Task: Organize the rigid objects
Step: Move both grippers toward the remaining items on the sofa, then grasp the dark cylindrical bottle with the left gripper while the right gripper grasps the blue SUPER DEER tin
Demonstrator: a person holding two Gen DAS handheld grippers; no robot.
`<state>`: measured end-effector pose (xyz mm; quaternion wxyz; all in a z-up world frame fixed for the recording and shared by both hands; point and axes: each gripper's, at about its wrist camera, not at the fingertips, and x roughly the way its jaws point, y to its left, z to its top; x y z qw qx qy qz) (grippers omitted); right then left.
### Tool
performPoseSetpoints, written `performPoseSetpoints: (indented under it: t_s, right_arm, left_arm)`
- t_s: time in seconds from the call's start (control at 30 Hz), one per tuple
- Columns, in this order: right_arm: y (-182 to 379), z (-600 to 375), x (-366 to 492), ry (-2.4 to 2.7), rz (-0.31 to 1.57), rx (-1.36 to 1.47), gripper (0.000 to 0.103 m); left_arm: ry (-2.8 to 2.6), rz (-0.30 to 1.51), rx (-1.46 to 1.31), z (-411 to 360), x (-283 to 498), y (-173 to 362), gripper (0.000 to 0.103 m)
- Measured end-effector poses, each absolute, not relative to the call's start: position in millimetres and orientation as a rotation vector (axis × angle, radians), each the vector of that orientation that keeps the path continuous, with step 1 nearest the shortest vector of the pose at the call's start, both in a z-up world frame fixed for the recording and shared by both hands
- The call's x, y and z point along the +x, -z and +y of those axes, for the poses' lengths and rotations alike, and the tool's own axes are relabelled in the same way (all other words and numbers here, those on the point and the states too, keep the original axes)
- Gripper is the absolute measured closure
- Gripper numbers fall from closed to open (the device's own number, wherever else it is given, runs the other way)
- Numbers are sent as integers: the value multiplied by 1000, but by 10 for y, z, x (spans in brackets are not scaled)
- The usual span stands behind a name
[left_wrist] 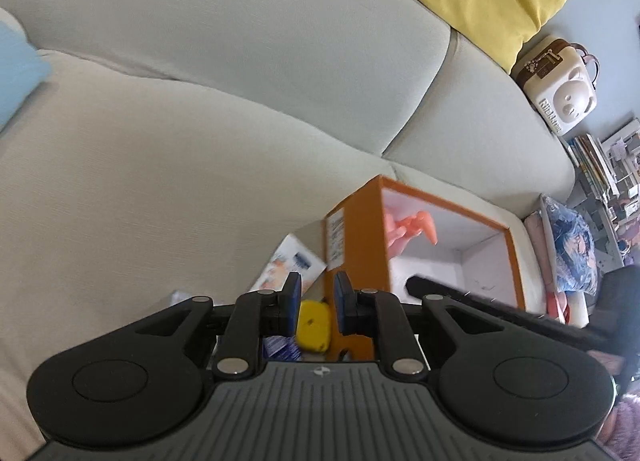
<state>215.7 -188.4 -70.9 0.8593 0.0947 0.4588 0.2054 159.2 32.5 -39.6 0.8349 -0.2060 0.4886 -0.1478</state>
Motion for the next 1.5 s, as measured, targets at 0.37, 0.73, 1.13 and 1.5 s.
performPoseSetpoints:
  t_s: [0.37, 0.73, 1.13, 1.5]
  right_arm:
    - [680, -1255, 1495, -517, 951, 37, 80]
    - [1114, -992, 1297, -466, 988, -144, 73]
    - [1314, -951, 1308, -488, 1021, -203, 73]
    - [1408, -836, 1336, -516, 1042, -229, 74]
  left_arm:
    - [287, 1137, -420, 532, 1205, 901, 85]
    - [259, 1210, -382, 421, 1182, 1425, 79]
    - [273, 1309, -527, 431, 1325, 1813, 60]
    - [265, 1294, -441, 425, 1274, 1689, 64]
